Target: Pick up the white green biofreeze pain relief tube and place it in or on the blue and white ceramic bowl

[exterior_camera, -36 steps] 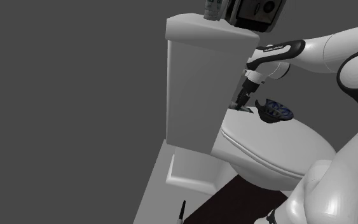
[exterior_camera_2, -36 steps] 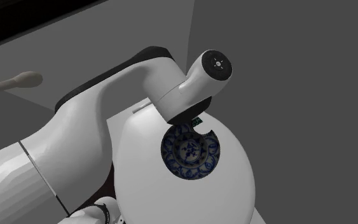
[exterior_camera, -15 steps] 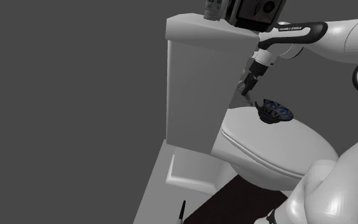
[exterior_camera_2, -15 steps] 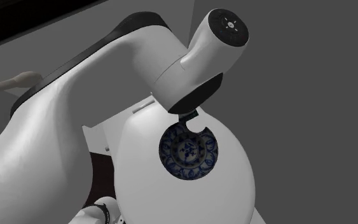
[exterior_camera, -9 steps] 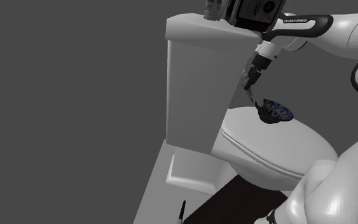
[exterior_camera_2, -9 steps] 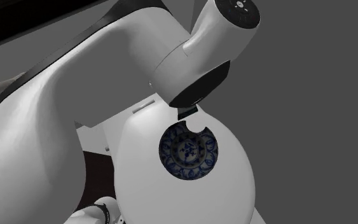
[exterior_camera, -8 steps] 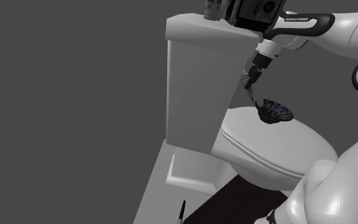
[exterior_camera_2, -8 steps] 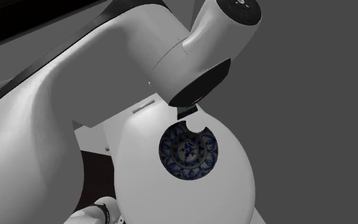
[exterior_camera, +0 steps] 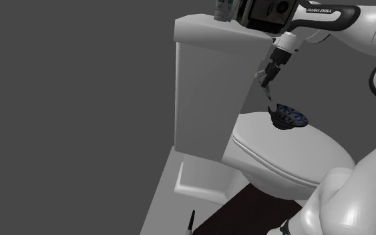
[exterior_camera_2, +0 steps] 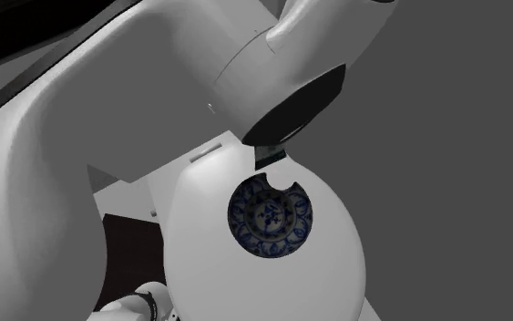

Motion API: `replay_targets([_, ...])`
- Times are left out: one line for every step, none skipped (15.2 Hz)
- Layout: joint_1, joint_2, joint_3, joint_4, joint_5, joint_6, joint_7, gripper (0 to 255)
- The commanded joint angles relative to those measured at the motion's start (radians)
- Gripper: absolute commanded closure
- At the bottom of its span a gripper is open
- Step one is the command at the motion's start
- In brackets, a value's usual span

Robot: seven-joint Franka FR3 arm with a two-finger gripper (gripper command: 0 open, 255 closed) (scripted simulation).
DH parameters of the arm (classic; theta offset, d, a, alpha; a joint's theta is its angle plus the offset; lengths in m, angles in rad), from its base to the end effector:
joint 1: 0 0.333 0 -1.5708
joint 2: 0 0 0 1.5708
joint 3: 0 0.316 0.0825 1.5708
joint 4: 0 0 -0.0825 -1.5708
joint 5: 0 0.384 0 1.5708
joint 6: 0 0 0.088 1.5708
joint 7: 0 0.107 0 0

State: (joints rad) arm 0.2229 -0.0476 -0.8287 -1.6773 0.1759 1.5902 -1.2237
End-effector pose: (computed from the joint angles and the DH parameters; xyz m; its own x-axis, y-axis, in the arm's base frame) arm 0.4522 -0.3016 0.5957 0.8123 0.5556 0.1777 0.5785 -0.8064 -0.1231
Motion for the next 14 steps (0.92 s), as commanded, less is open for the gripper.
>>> replay_targets([-0.003,-0.062,0.004,-0.04,-0.045,-0.001,0.007,255])
replay_targets([-0.008,-0.099,0.006,-0.066,-0.072,0.0,0.009,255])
replay_targets([-0.016,-0.135,0.01,-0.09,-0.098,-0.002,0.01,255])
replay_targets([-0.025,-0.17,0.014,-0.113,-0.123,-0.004,0.01,255])
replay_targets([-0.036,-0.204,0.018,-0.134,-0.146,-0.008,0.009,255])
replay_targets([-0.048,-0.236,0.022,-0.153,-0.168,-0.013,0.007,255])
replay_targets([-0.06,-0.267,0.026,-0.171,-0.19,-0.019,0.005,255])
replay_targets([-0.073,-0.296,0.029,-0.188,-0.21,-0.026,0.001,255])
replay_targets([-0.087,-0.325,0.032,-0.203,-0.229,-0.034,-0.004,255])
replay_targets([-0.111,-0.372,0.035,-0.227,-0.261,-0.049,-0.014,255])
replay_targets([-0.114,-0.374,0.036,-0.243,-0.263,-0.036,-0.015,255])
replay_targets([-0.116,-0.377,0.035,-0.258,-0.265,-0.023,-0.016,255])
replay_targets([-0.118,-0.379,0.034,-0.273,-0.267,-0.01,-0.017,255])
replay_targets([-0.12,-0.382,0.033,-0.288,-0.269,0.003,-0.018,255])
